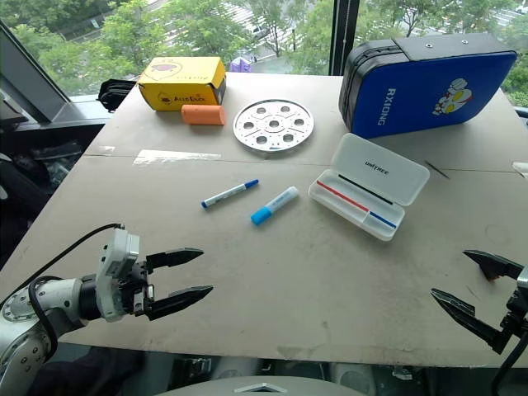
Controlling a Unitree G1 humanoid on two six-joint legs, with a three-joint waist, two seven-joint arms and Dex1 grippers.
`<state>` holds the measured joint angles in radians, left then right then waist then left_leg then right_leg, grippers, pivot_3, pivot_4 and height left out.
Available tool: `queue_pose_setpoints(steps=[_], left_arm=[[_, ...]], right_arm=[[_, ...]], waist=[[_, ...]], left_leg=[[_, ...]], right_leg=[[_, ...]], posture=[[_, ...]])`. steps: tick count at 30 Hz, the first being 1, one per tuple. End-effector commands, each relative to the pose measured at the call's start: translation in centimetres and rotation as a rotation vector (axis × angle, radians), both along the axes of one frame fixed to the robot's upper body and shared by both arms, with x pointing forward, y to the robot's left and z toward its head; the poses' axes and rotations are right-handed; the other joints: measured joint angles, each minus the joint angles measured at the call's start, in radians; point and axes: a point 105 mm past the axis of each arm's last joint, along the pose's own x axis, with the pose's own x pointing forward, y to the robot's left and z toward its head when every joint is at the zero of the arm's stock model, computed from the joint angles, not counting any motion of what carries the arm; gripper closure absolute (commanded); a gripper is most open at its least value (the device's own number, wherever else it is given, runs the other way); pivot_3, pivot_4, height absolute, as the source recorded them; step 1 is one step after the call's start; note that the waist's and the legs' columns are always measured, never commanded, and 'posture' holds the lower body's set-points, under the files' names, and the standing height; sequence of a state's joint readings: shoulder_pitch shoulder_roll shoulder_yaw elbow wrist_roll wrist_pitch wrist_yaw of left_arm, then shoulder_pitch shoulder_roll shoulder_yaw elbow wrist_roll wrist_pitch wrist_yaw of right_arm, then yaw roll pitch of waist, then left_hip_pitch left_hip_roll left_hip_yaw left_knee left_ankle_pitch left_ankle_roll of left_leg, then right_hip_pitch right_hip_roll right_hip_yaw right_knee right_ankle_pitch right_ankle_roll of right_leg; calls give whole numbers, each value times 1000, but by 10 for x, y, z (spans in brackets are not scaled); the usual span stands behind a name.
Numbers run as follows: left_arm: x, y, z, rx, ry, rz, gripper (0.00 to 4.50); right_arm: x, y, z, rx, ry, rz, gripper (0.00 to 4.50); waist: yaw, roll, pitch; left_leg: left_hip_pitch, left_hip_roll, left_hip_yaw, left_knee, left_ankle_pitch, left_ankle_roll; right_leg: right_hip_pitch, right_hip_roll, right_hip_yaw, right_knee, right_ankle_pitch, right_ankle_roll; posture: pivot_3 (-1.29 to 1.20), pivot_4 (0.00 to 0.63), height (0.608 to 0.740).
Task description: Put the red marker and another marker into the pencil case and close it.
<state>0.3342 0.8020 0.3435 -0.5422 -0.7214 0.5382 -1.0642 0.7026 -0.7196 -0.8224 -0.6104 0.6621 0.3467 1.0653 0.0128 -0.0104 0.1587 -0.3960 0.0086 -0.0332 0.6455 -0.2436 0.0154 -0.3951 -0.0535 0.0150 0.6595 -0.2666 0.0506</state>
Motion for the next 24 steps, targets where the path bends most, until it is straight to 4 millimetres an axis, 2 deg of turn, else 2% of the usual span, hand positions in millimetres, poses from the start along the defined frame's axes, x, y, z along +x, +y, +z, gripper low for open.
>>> queue_pose_setpoints(steps=[1, 9, 12, 17, 19, 22, 24], left_arm=[[0, -9, 12, -4, -38, -45, 44], [9, -9, 16, -37, -48, -24, 44], [10, -14, 18, -44, -54, -45, 44], [-7, -32, 22, 7, -97, -252, 44], [-9, -36, 23, 8, -107, -279, 44], [-9, -39, 27, 9, -120, -293, 0], [-8, -39, 29, 8, -125, -291, 0]], right_arm=[[1, 5, 3, 1, -18, 19, 0], [6, 11, 6, 26, -38, 35, 0], [18, 17, 7, 12, -62, 16, 0], [42, 40, -20, -188, 87, 37, 0], [54, 52, -25, -96, 174, 35, 0], [75, 62, -22, -74, 167, 23, 733], [83, 73, -20, -68, 163, 44, 1632]], waist=[[0, 0, 0], [-1, 0, 0], [-1, 0, 0], [-3, 0, 0], [-3, -2, 0], [-2, -2, 1], [1, -2, 1]], left_leg=[[0, 0, 0, 0, 0, 0], [0, 0, 0, 1, 0, 0], [0, 0, 0, 1, 0, 1], [0, 0, 1, 3, 0, 1], [0, 0, 1, 2, 0, 1], [-1, 0, 1, 3, 0, 1], [-1, -1, 0, 3, 0, 1]], right_leg=[[0, 0, 0, 0, 0, 0], [0, 0, 0, 1, 0, 0], [0, 0, 0, 1, 0, 0], [0, 0, 1, 2, -1, -2], [0, 1, 1, 1, -1, -1], [0, 1, 1, 2, 0, -2], [-1, 1, 0, 1, 0, 0]], posture=[[0, 150, 740], [0, 150, 740], [0, 150, 740], [0, 150, 740], [0, 150, 740], [0, 150, 740], [0, 150, 740]])
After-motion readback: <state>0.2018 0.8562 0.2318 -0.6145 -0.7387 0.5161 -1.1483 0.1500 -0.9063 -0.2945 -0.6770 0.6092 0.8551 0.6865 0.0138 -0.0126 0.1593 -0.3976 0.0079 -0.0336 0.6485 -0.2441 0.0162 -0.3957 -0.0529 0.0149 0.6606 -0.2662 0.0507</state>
